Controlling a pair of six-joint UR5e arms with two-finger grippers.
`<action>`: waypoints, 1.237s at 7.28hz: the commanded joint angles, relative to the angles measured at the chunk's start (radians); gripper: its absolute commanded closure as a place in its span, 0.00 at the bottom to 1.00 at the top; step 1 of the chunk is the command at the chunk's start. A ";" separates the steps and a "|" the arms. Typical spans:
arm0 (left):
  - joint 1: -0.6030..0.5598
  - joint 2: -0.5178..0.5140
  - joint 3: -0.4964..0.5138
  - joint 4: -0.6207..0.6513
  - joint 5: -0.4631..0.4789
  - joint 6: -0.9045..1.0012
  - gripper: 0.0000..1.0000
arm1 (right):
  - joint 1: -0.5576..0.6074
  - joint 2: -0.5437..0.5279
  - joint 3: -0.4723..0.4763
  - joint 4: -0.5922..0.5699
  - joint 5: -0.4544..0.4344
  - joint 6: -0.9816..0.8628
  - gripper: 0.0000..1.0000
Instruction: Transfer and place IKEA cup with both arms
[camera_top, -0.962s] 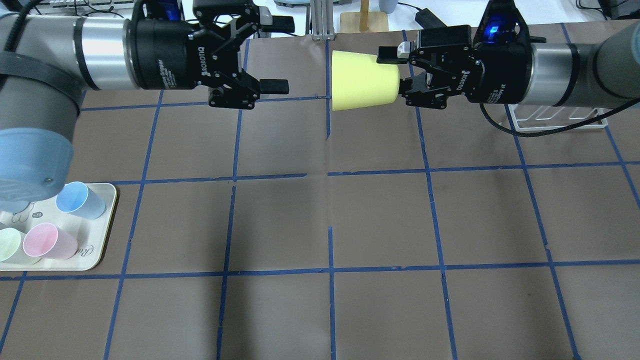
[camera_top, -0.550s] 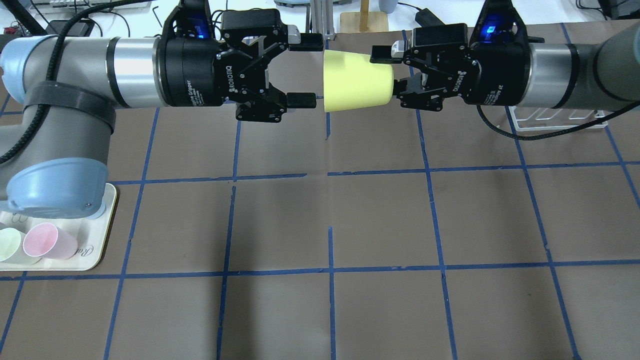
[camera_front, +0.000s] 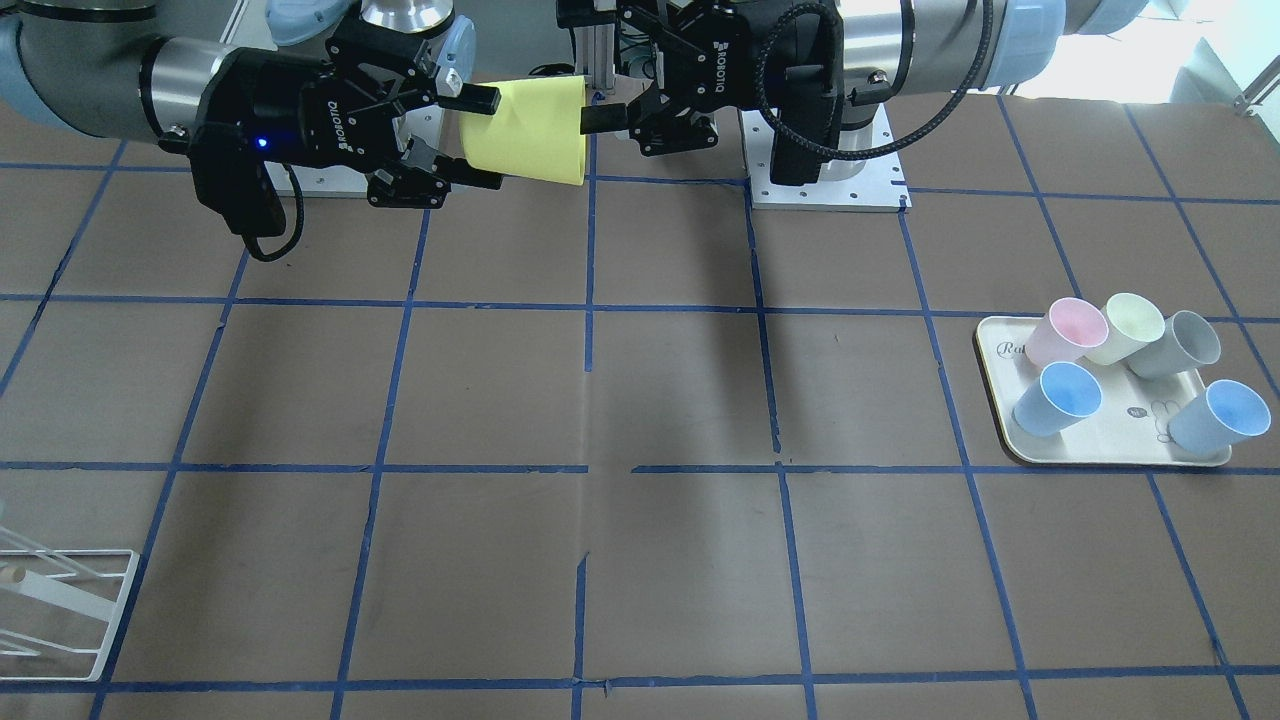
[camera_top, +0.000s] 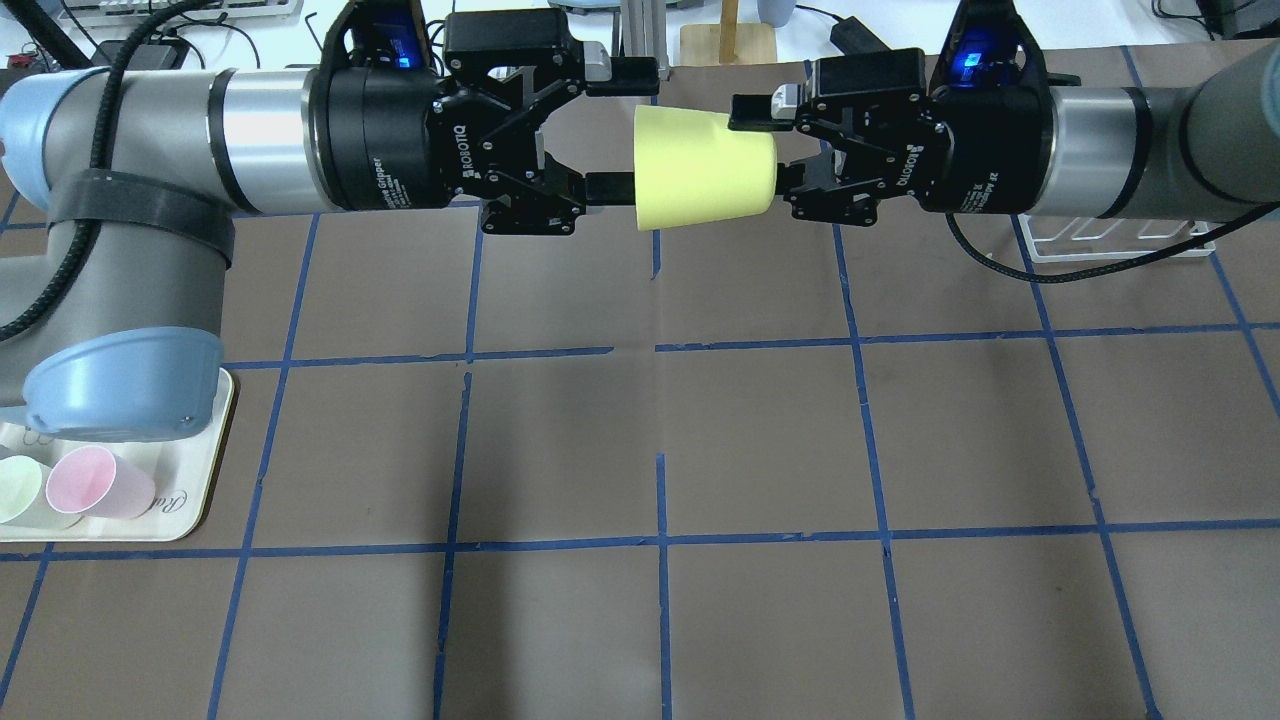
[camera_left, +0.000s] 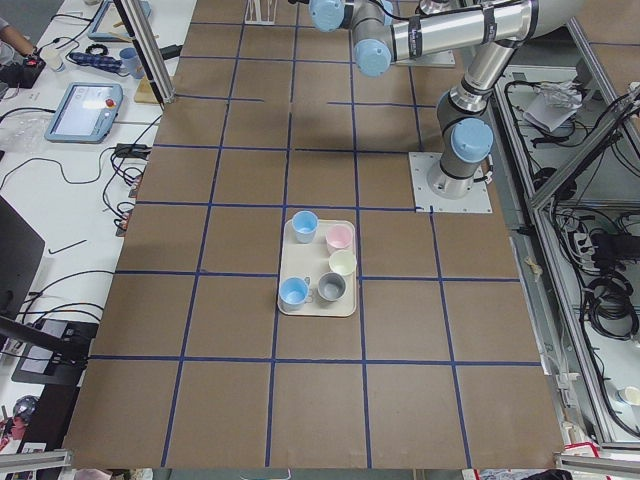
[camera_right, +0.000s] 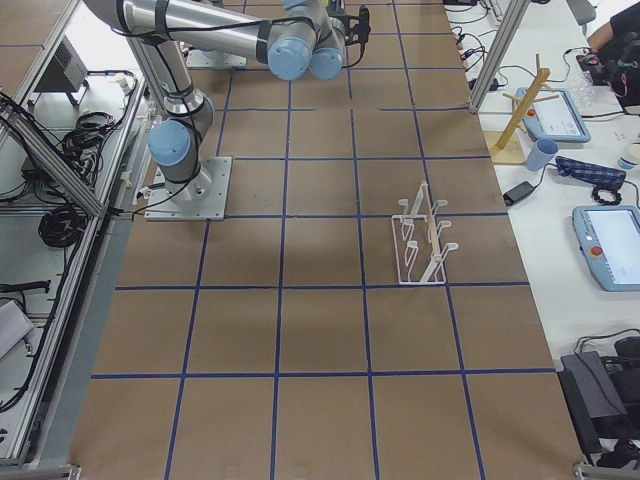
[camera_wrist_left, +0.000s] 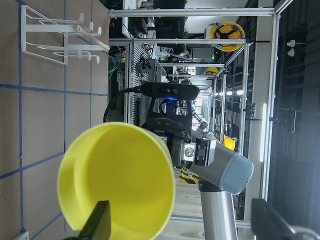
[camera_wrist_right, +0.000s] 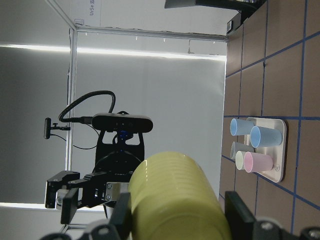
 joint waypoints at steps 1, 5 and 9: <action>-0.002 -0.004 0.001 0.022 0.001 0.000 0.09 | 0.005 0.000 -0.005 -0.001 0.002 0.014 0.78; -0.009 -0.004 0.001 0.024 0.001 0.001 0.27 | 0.005 0.000 -0.007 -0.001 0.002 0.014 0.78; -0.009 -0.004 0.002 0.036 0.002 0.004 0.62 | 0.005 0.000 -0.007 -0.001 0.002 0.017 0.77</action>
